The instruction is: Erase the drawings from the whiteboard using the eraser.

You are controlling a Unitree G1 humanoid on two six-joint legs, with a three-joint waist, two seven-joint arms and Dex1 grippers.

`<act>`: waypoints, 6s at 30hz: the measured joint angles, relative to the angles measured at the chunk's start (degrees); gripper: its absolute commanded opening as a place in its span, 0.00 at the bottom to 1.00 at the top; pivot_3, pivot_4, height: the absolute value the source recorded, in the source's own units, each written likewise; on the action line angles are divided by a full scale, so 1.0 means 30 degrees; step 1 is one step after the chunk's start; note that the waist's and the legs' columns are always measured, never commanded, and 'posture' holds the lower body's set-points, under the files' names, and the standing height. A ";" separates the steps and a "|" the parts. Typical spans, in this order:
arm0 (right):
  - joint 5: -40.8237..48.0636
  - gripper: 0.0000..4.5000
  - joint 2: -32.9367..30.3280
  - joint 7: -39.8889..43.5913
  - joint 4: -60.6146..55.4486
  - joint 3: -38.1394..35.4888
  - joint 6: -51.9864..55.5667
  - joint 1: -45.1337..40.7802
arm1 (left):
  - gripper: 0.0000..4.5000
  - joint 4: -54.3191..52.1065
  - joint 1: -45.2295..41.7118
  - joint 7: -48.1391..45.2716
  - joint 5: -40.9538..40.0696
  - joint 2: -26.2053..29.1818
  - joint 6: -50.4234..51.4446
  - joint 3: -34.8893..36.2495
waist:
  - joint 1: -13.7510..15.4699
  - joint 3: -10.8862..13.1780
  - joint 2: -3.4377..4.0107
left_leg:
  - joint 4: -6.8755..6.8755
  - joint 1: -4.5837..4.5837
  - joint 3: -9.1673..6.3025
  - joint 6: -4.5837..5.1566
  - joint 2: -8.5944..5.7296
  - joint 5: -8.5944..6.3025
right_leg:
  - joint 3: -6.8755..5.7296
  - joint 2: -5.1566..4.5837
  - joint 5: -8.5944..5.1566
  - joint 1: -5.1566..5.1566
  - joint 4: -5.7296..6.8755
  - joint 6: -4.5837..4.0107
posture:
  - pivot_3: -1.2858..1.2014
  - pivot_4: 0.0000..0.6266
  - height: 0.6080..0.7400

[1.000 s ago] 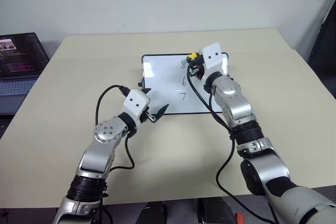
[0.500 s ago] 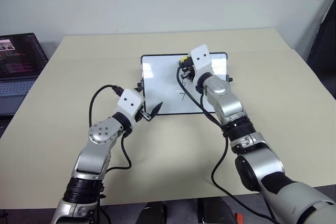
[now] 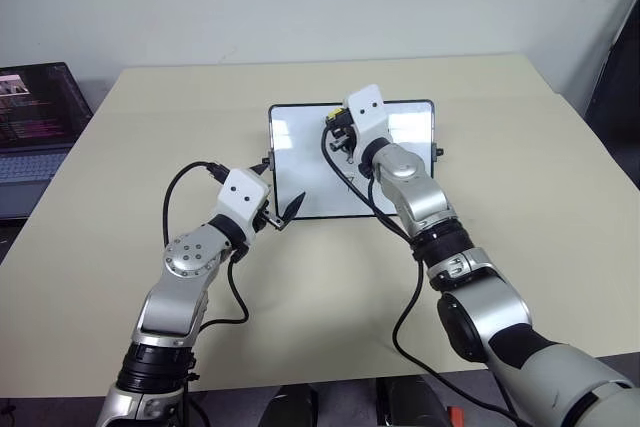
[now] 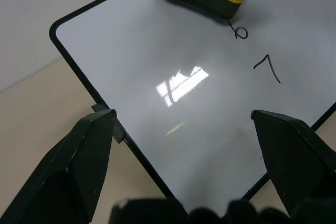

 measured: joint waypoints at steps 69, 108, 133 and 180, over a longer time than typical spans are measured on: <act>-0.1447 0.22 -0.1188 0.0813 0.1080 0.0567 -0.0603 -0.0495 | 1.00 0.1262 -0.1118 -0.0308 0.0203 0.0339 -0.0922 0.0043 | -0.0098 -0.0015 -0.0014 | 0.0023 0.0010 0.0019 0.0001 0.0036 0.0005 | 0.0019 0.0050 0.0070 -0.0001 0.0000 -0.0014 | 0.52 0.24 1.00; -0.1546 0.22 -0.0133 0.0580 -0.0119 0.0829 0.0791 0.0214 | 1.00 0.1070 -0.1514 -0.0571 0.0222 0.0649 -0.0510 0.0022 | -0.0440 -0.0020 -0.0017 | 0.0033 0.0047 0.0038 0.0003 0.0047 0.0008 | 0.0020 0.0069 0.0099 0.0019 0.0012 -0.0012 | 0.52 0.24 1.00; -0.2154 0.22 -0.2390 0.0797 -0.0182 0.1469 0.0105 0.0319 | 1.00 0.1656 -0.1788 -0.0585 0.0228 0.0606 -0.0819 -0.0039 | 0.0128 -0.0020 -0.0018 | 0.0038 0.0039 0.0012 0.0003 0.0040 0.0010 | 0.0013 0.0071 0.0107 0.0036 0.0000 -0.0005 | 0.52 0.24 1.00; 0.0147 0.22 -0.5918 0.4547 -1.5105 0.1104 1.0542 0.7368 | 1.00 -0.1449 0.0477 -0.2615 -0.2896 -0.0101 0.1387 -0.0414 | 0.0195 -0.0013 -0.0025 | 0.0024 -0.0002 0.0034 0.0007 0.0050 0.0007 | 0.0012 0.0071 0.0105 0.0002 -0.0038 0.0001 | 0.52 0.24 1.00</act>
